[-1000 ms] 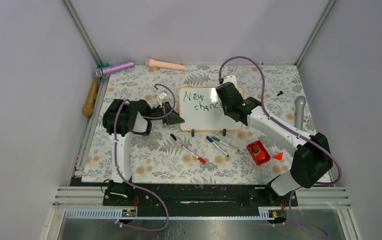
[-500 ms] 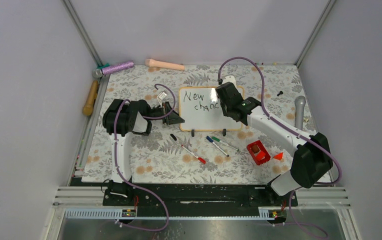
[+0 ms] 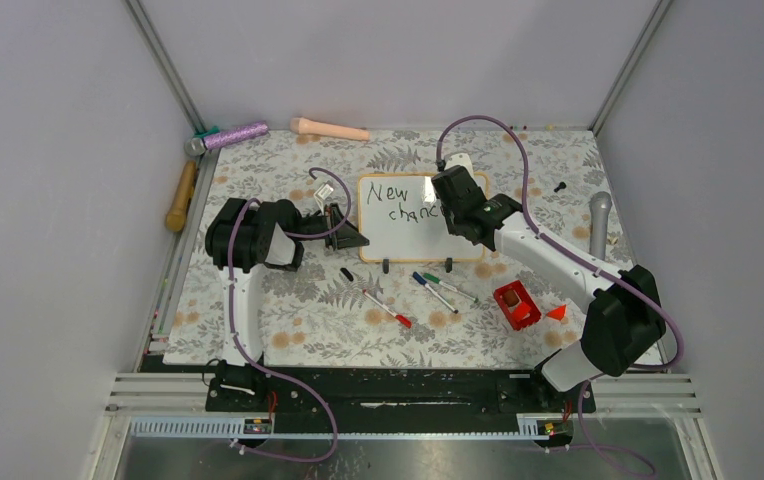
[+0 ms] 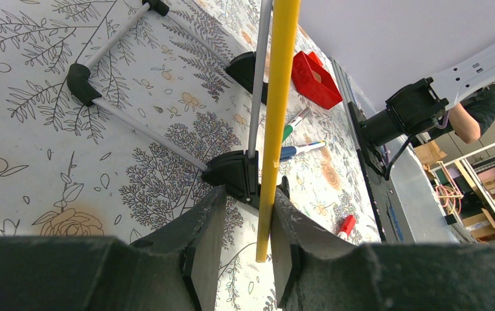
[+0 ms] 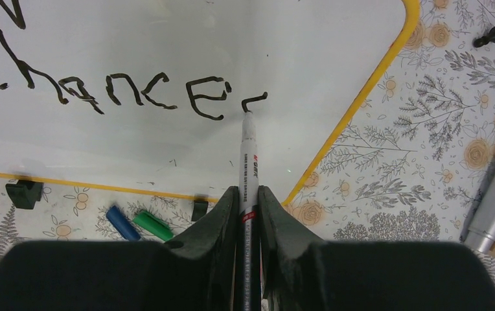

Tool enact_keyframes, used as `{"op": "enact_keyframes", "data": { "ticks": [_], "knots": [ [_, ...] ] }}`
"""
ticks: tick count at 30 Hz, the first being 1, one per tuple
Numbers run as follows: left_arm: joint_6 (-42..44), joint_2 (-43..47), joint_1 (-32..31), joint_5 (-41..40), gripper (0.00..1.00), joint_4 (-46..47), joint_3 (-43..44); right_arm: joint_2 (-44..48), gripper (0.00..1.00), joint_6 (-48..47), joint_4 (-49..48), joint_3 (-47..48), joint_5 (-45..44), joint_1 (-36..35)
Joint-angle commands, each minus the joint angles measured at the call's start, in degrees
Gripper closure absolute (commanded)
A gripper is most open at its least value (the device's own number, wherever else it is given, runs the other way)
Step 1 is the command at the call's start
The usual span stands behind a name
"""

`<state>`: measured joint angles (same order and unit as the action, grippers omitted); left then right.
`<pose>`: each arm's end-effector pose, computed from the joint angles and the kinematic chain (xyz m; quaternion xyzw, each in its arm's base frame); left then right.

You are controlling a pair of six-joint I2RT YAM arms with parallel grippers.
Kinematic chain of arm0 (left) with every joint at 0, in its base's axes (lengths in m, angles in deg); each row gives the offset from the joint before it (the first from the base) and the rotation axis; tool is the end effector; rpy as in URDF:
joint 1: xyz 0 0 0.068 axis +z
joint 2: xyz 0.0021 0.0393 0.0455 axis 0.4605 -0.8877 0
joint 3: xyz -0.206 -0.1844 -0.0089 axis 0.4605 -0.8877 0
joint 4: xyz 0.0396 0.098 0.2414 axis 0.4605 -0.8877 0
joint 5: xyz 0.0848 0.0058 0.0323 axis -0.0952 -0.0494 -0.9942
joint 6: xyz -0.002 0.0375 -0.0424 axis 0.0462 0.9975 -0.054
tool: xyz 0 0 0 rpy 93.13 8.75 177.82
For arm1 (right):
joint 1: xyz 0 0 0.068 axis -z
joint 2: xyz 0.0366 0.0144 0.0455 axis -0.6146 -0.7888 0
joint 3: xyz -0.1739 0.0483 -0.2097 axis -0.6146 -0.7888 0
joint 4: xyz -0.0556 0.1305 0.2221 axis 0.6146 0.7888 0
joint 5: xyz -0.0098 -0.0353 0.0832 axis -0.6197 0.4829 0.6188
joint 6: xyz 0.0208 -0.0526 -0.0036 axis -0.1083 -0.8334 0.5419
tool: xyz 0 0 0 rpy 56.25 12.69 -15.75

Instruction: Write a sentence on the whiteboard

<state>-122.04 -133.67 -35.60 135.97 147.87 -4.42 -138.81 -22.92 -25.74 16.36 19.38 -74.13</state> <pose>0.3738 -0.0927 0.0853 0.2502 0.6556 -0.6376 0.3179 0.2841 0.1856 0.2895 -0.1216 0.8944 -0.0546 0.4270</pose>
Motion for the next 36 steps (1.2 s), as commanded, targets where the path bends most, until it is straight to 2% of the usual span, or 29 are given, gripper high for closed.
{"op": "enact_keyframes", "data": {
  "ticks": [1, 19, 36],
  "knots": [
    [2.59, -1.51, -0.15, -0.83, 0.7, 0.28, 0.58, 0.98, 1.0, 0.55, 0.67, 0.14, -3.43, 0.53],
    [2.62, -1.47, -0.09, -0.82, 0.7, 0.21, 0.59, 1.5, 1.0, 0.59, 2.29, -1.59, -3.45, 0.58],
    [2.62, -1.48, -0.08, -0.86, 0.7, 0.28, 0.57, -0.18, 1.0, 0.58, 1.45, 0.17, 3.02, 0.52]
  ]
}}
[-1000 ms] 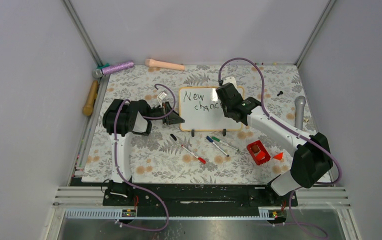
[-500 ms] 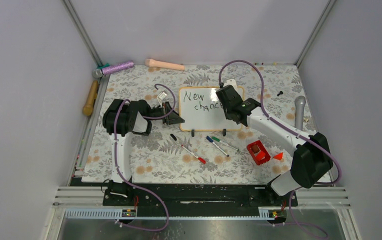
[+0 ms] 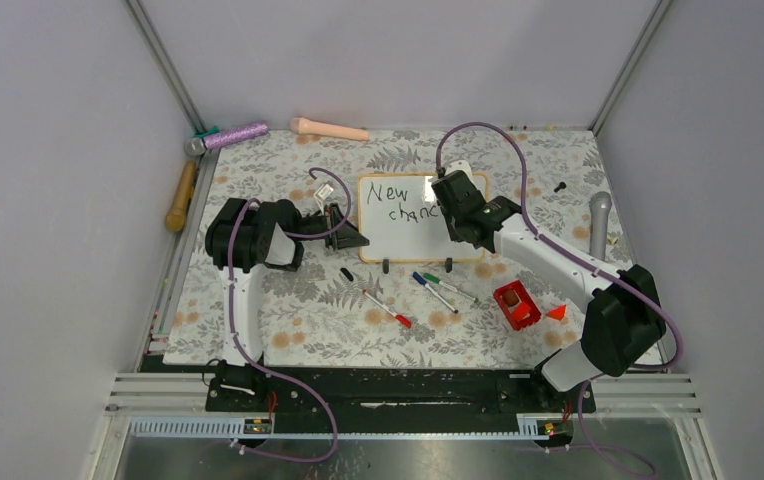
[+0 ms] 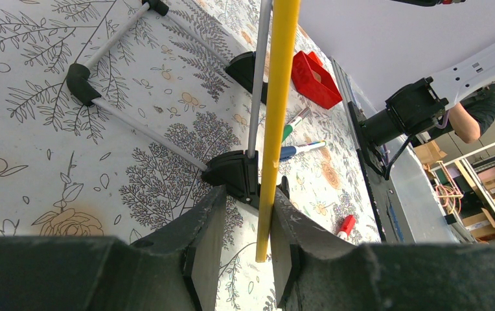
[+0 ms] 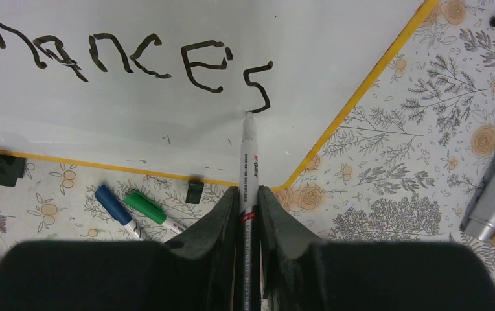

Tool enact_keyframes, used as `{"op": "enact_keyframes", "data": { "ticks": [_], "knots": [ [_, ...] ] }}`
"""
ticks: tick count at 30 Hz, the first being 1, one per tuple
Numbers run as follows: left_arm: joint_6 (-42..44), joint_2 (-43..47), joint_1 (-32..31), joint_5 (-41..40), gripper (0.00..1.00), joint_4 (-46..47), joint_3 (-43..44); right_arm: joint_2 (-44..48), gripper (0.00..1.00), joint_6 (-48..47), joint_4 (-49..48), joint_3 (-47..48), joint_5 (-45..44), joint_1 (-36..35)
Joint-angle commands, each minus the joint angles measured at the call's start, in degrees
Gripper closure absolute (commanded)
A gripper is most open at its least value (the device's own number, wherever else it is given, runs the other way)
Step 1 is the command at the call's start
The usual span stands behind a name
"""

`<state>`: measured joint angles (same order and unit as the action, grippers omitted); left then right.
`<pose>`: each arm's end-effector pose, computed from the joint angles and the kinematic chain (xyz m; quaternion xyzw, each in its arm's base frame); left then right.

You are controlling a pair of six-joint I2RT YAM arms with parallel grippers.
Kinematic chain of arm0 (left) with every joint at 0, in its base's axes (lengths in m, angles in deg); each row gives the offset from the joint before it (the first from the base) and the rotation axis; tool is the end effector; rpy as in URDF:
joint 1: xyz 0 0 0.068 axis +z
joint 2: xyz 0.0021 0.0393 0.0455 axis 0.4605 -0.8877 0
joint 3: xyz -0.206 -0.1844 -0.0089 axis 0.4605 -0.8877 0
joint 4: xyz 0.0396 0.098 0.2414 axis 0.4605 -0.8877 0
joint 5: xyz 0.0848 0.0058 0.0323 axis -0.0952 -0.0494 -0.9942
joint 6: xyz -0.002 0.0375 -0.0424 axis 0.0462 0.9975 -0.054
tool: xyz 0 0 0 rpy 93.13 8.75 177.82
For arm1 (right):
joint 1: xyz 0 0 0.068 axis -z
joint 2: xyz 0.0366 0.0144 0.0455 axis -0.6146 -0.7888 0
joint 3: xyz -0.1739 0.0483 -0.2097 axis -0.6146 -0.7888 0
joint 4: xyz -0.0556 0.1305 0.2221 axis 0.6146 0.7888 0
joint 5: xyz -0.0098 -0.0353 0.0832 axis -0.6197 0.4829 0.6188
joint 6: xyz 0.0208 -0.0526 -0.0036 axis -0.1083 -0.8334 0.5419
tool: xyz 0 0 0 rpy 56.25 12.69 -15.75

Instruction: Write a sentence on the whiteboard

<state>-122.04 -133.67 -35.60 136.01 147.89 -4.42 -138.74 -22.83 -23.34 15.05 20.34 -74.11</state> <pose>0.3738 -0.0927 0.0853 0.2505 0.6555 -0.6377 0.3178 0.2793 0.1827 0.2790 -0.1333 0.9050 -0.0607 0.3993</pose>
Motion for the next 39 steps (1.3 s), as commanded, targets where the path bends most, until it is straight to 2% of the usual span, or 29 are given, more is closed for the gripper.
{"op": "enact_keyframes", "data": {
  "ticks": [1, 14, 24, 29, 39],
  "knots": [
    [2.62, -1.48, -0.1, -0.9, 0.7, 0.26, 0.57, -0.29, 1.0, 0.5, -1.05, 1.6, 2.21, 0.51],
    [2.69, -1.4, -0.09, -0.87, 0.7, 0.25, 0.48, 1.54, 1.0, -0.13, -2.33, 2.13, 5.05, 0.5],
    [3.39, -1.12, -0.13, -1.16, 0.7, 0.25, 0.02, 14.48, 1.0, 1.25, -15.81, -10.56, 15.44, 0.52],
    [4.38, -0.57, -0.15, -2.08, 0.73, 0.32, -1.0, 17.14, 1.0, 2.45, -22.83, -15.06, 20.2, 0.51],
    [4.69, -0.51, 0.15, -2.28, 0.74, 0.3, -1.3, 19.54, 1.0, 4.5, -29.77, -20.78, 22.37, 0.52]
  ]
}}
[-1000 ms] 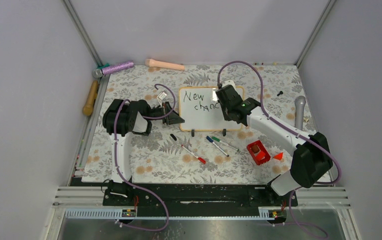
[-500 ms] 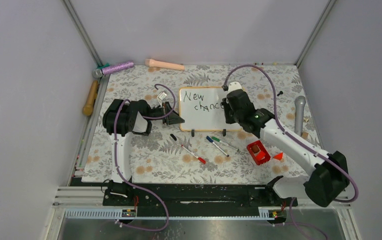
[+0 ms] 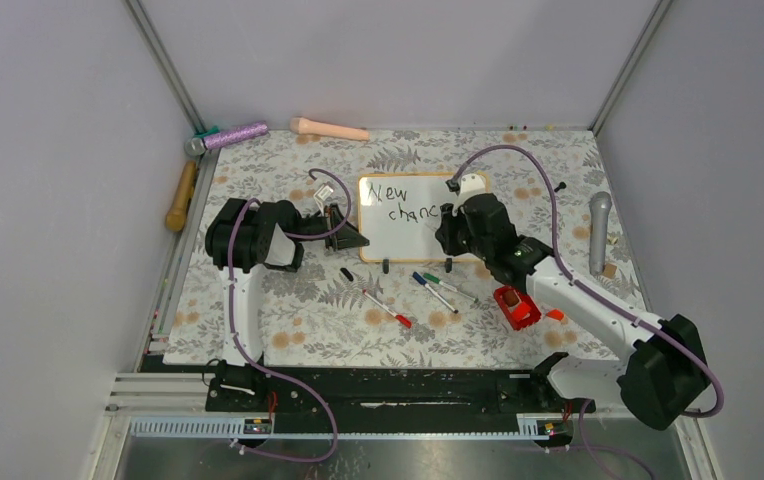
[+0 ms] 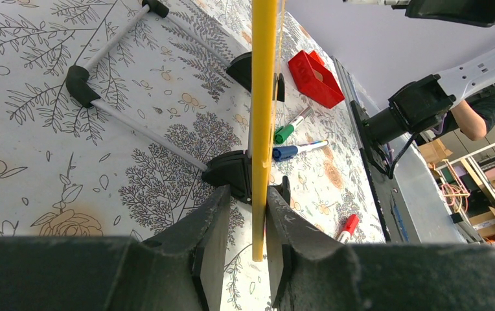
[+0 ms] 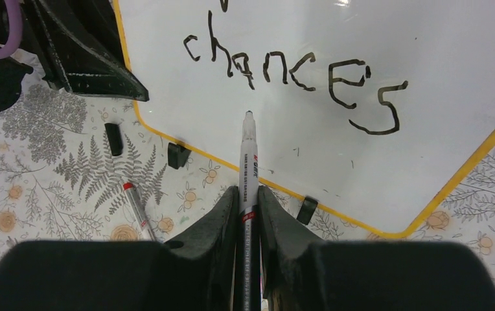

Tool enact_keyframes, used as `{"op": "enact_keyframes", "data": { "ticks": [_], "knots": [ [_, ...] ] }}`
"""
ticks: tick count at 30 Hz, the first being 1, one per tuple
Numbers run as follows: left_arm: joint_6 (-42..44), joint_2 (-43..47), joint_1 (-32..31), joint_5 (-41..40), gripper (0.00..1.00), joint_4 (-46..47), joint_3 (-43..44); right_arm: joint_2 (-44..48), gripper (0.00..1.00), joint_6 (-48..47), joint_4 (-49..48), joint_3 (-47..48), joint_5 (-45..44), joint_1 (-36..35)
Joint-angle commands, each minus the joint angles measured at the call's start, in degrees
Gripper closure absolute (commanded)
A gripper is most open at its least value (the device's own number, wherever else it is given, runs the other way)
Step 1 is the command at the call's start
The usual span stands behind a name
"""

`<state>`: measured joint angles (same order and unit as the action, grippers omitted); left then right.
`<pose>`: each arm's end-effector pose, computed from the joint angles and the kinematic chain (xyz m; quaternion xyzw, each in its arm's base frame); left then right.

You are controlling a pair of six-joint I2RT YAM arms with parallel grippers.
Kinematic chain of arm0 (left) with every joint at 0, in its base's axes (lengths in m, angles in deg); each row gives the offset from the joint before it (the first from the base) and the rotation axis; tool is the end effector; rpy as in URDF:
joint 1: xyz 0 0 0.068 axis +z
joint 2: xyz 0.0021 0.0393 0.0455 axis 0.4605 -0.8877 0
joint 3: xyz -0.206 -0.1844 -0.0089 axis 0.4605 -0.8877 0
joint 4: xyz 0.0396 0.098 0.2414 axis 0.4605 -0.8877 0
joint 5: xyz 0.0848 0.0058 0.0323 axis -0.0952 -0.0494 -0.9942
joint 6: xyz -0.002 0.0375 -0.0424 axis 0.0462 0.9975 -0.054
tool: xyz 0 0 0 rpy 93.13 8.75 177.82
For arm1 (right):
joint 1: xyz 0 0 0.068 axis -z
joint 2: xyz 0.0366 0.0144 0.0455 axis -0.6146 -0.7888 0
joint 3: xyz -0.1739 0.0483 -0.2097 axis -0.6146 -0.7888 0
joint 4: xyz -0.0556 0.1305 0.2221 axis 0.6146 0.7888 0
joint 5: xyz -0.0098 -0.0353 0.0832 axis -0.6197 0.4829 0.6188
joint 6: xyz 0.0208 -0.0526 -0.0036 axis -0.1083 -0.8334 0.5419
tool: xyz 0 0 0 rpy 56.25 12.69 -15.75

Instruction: Write a sentence on the whiteboard

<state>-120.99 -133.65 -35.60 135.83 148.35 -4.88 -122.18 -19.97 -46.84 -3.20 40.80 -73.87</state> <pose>0.3721 -0.0924 0.0847 0.2556 0.6534 -0.6342 0.3248 0.2335 0.1645 0.2879 -0.1494 0.8377 0.1761 0.4948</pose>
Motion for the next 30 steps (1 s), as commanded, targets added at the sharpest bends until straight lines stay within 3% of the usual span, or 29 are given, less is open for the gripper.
{"op": "enact_keyframes", "data": {
  "ticks": [1, 14, 30],
  "knots": [
    [3.74, -0.33, 0.17, -2.46, 0.74, -0.13, -1.09, 3.29, 1.0, 2.02, -8.75, -3.5, 2.07, 0.32],
    [0.99, -0.89, -0.05, -5.76, 0.69, -0.12, -0.64, 5.77, 1.0, 3.35, -22.24, -13.83, 1.98, 0.05],
    [1.4, -0.68, -0.22, -6.12, 0.67, -0.14, -0.94, 3.11, 1.0, 0.68, -27.78, -16.13, -1.79, -2.95]
  ]
}}
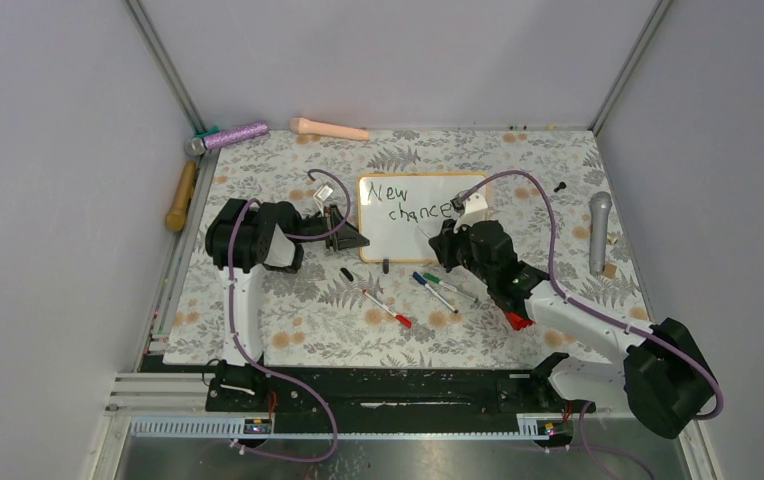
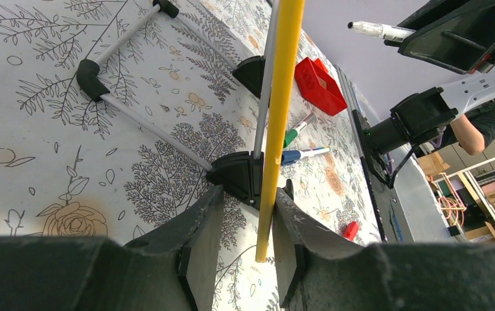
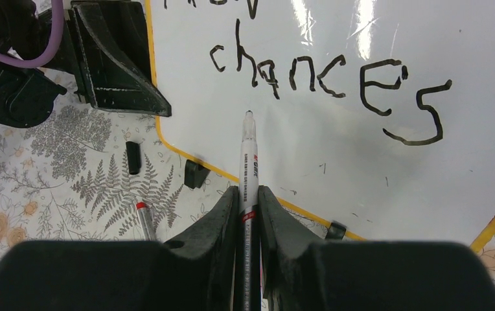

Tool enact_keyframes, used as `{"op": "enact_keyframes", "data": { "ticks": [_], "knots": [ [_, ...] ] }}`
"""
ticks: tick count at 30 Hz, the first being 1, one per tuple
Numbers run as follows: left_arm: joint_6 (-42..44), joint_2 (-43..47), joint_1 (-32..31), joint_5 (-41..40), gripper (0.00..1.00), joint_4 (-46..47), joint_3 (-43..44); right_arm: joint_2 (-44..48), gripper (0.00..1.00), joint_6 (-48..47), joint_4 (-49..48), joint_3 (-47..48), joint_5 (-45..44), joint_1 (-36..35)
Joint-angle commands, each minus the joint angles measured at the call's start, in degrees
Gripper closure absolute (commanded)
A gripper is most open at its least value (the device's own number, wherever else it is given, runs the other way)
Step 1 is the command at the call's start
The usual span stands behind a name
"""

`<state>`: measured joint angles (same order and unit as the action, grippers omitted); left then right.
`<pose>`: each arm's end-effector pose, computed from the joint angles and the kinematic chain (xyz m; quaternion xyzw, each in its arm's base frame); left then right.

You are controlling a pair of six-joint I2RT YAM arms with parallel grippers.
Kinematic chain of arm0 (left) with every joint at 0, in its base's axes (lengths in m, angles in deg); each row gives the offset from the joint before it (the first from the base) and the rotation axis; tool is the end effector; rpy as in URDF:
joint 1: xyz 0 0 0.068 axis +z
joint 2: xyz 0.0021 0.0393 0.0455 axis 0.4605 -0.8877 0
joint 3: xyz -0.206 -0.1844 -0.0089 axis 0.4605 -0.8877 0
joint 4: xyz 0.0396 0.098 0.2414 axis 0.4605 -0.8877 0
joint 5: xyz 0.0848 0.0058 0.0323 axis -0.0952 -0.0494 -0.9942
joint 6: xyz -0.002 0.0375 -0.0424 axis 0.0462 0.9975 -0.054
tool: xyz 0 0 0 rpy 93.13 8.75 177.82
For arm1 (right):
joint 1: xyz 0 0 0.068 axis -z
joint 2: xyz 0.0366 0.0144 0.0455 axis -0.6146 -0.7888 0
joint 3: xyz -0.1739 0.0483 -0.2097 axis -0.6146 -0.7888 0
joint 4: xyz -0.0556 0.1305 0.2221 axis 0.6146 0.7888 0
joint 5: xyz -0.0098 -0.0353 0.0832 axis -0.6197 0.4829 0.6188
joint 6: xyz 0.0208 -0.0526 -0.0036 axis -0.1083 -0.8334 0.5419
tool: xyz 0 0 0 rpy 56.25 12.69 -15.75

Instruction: Write a sentence on the whiteboard

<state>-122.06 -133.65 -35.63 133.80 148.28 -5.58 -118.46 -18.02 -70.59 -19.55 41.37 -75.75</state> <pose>0.3707 -0.0920 0.0824 0.2337 0.6621 -0.6333 0.3254 0.2117 0.1599 0.2474 -0.1368 0.7846 0.2337 0.5577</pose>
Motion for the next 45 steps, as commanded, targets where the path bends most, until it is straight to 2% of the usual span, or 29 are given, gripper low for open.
{"op": "enact_keyframes", "data": {
  "ticks": [1, 5, 10, 20, 22, 24, 32, 38, 39, 42, 45],
  "knots": [
    [2.4, -0.7, -0.23, -4.06, 0.67, -0.05, -0.22, -0.67, 1.0, -1.3, -4.34, 0.16, -2.39, -1.29],
    [2.32, -0.77, -0.16, -3.99, 0.66, -0.12, -0.21, -0.99, 1.0, -1.6, -4.88, 0.3, -2.66, -1.99],
    [2.29, -0.71, -0.21, -4.05, 0.45, -0.06, -0.21, -0.78, 1.0, -2.3, -6.28, -0.65, -3.77, -2.52],
    [2.09, -0.54, -0.14, -5.21, 0.16, -0.1, -0.55, 0.19, 1.0, -4.04, -6.44, -1.39, -6.38, -3.1],
    [1.51, -0.87, -0.08, -4.98, 0.05, -0.05, -0.12, 0.62, 1.0, -4.06, -6.04, -1.2, -6.41, -3.11],
    [1.2, -0.93, -0.13, -5.02, 0.01, -0.02, 0.0, 1.06, 1.0, -4.15, -6.6, -1.79, -6.84, -3.1],
    [1.55, -0.44, -0.06, -6.55, 0.01, 0.03, -0.86, 1.07, 1.0, -3.35, -6.18, -1.68, -6.55, -3.1],
    [0.74, -0.78, -0.09, -6.23, 0.05, 0.04, -0.29, 0.8, 1.0, -3.25, -6.26, -1.81, -6.62, -3.13],
    [0.45, -0.91, -0.09, -5.9, 0.12, -0.09, 0.01, 0.53, 1.0, -3.11, -6.24, -1.67, -6.42, -3.1],
    [-1.22, -2.39, -0.29, -1.67, 0.42, -0.07, 2.59, 0.24, 1.0, -2.82, -6.17, -1.19, -5.44, -3.09],
    [-3.34, -3.88, -0.48, 0.8, 0.51, 0.02, 5.18, 0.47, 1.0, -2.59, -5.97, -1.36, -5.4, -3.07]
  ]
}}
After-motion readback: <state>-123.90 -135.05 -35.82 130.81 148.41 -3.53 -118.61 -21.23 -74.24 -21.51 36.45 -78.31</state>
